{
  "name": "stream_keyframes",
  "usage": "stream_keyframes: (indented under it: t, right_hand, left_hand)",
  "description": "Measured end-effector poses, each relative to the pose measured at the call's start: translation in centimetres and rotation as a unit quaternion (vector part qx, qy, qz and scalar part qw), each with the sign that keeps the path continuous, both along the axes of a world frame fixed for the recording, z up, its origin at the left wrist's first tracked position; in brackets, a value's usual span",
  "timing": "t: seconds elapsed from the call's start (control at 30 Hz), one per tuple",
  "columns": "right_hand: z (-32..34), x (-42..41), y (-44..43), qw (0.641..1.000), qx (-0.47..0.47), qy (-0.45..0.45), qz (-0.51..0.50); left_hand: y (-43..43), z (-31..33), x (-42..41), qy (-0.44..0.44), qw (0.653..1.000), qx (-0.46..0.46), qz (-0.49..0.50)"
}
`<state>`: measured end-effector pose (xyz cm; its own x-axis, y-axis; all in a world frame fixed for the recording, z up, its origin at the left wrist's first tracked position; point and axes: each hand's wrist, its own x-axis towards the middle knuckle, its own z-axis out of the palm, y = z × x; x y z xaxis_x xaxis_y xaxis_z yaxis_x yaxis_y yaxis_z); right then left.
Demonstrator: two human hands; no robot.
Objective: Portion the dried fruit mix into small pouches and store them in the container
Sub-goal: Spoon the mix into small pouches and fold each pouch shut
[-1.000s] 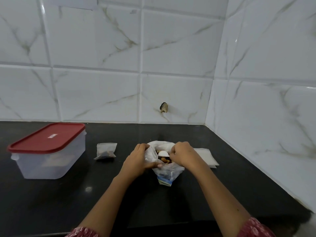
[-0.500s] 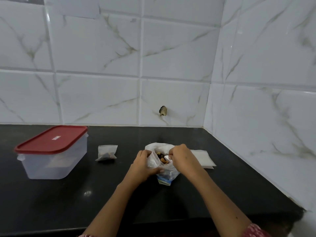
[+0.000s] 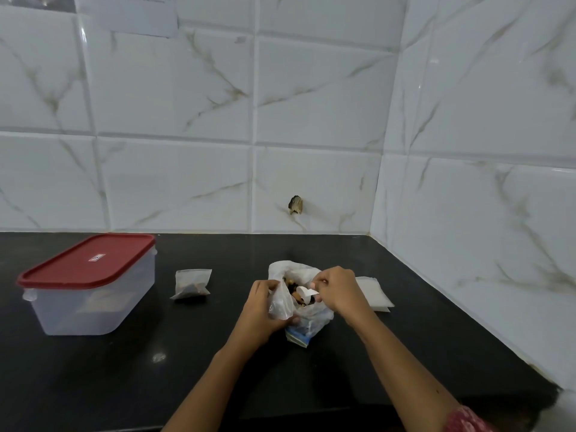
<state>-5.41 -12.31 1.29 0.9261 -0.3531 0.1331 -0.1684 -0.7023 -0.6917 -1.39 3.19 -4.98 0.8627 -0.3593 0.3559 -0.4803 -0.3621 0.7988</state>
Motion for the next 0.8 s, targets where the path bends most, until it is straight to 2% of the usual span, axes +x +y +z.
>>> stream_keyframes:
  t: [0.17, 0.37, 0.5, 0.57, 0.63, 0.73, 0.8]
  right_hand:
    - [-0.3, -0.6, -0.9, 0.991, 0.126, 0.000, -0.036]
    - [-0.7, -0.5, -0.7, 0.980, 0.189, 0.006, -0.068]
    - [-0.7, -0.2, -1.5, 0.937, 0.334, 0.049, -0.094]
    - [-1.1, -0.3, -1.9, 0.923, 0.370, 0.056, -0.093]
    - [-1.4, -0.7, -1.8, 0.936, 0.337, 0.052, -0.085]
    - [-1.4, -0.6, -1.3, 0.975, 0.214, 0.033, -0.053]
    - [-1.1, 0.1, -1.4, 0.970, 0.225, 0.054, -0.068]
  left_hand:
    - [0.0, -0.2, 0.1, -0.015, 1.000, -0.009, 0.009]
    - [-0.1, -0.2, 0.2, -0.027, 1.000, -0.007, 0.012]
    - [0.1, -0.3, 0.0, -0.022, 1.000, -0.013, 0.009]
    - [0.1, -0.2, 0.0, -0.023, 1.000, -0.017, 0.012]
    - [0.0, -0.2, 0.0, -0.029, 0.999, -0.022, 0.011]
    - [-0.4, -0.3, 0.0, -0.038, 0.999, -0.033, 0.008]
    - [-0.5, -0.2, 0.0, -0.033, 0.999, -0.039, 0.017]
